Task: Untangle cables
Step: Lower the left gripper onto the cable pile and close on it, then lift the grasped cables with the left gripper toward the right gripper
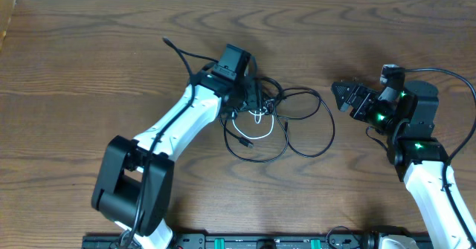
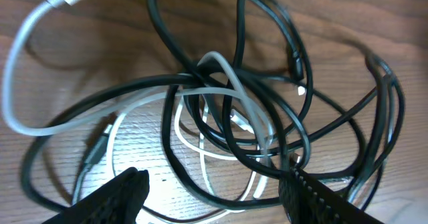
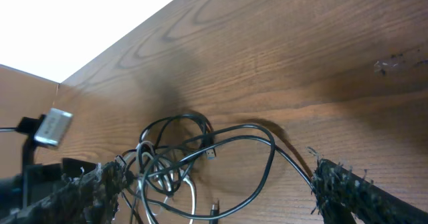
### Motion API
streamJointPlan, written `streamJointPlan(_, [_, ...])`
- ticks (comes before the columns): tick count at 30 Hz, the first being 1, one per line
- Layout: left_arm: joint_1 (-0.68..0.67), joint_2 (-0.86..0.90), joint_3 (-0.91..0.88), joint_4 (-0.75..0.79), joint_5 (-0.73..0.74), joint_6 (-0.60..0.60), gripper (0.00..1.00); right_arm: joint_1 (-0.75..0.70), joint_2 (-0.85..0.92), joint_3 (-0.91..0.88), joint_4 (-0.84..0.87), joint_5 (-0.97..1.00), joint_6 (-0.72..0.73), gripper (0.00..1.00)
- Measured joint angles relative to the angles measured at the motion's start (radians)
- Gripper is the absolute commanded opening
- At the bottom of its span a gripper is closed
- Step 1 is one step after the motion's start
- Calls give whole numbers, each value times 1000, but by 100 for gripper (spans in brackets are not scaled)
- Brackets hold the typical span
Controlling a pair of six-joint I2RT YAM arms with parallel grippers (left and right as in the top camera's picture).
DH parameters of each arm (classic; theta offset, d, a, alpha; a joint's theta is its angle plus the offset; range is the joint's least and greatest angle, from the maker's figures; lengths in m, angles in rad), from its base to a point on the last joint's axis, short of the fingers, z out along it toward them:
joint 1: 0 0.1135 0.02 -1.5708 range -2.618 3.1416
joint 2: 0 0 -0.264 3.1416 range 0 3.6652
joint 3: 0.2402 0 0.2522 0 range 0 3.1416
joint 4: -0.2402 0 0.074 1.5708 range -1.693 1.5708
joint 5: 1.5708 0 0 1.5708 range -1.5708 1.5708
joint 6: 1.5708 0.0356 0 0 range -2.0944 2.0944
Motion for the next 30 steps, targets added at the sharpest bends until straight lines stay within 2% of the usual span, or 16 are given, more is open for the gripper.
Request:
streamJointPlan(4, [-26, 22, 0, 11, -31, -16, 66, 0, 0, 0, 6, 0, 0, 89])
streamJointPlan(7, [-43, 34, 0, 20, -52, -24, 59, 0, 0, 0, 6, 0, 0, 89])
streamJointPlan(18, [-71, 51, 0, 45, -73, -38, 58, 0, 0, 0, 6, 0, 0, 90])
streamJointPlan(19, [-71, 51, 0, 46, -73, -38, 56, 0, 0, 0, 6, 0, 0, 90])
streamJointPlan(20, [-71, 51, 0, 47, -73, -40, 49, 0, 0, 0, 6, 0, 0, 90])
streamJointPlan(22, [-71, 51, 0, 47, -76, -42, 45, 0, 0, 0, 6, 0, 0, 90])
streamJointPlan(26, [-71, 51, 0, 46, -72, -53, 49, 0, 0, 0, 6, 0, 0, 91])
streamJointPlan(30, [-71, 42, 0, 47, -69, -99, 59, 0, 0, 0, 6, 1, 0, 91])
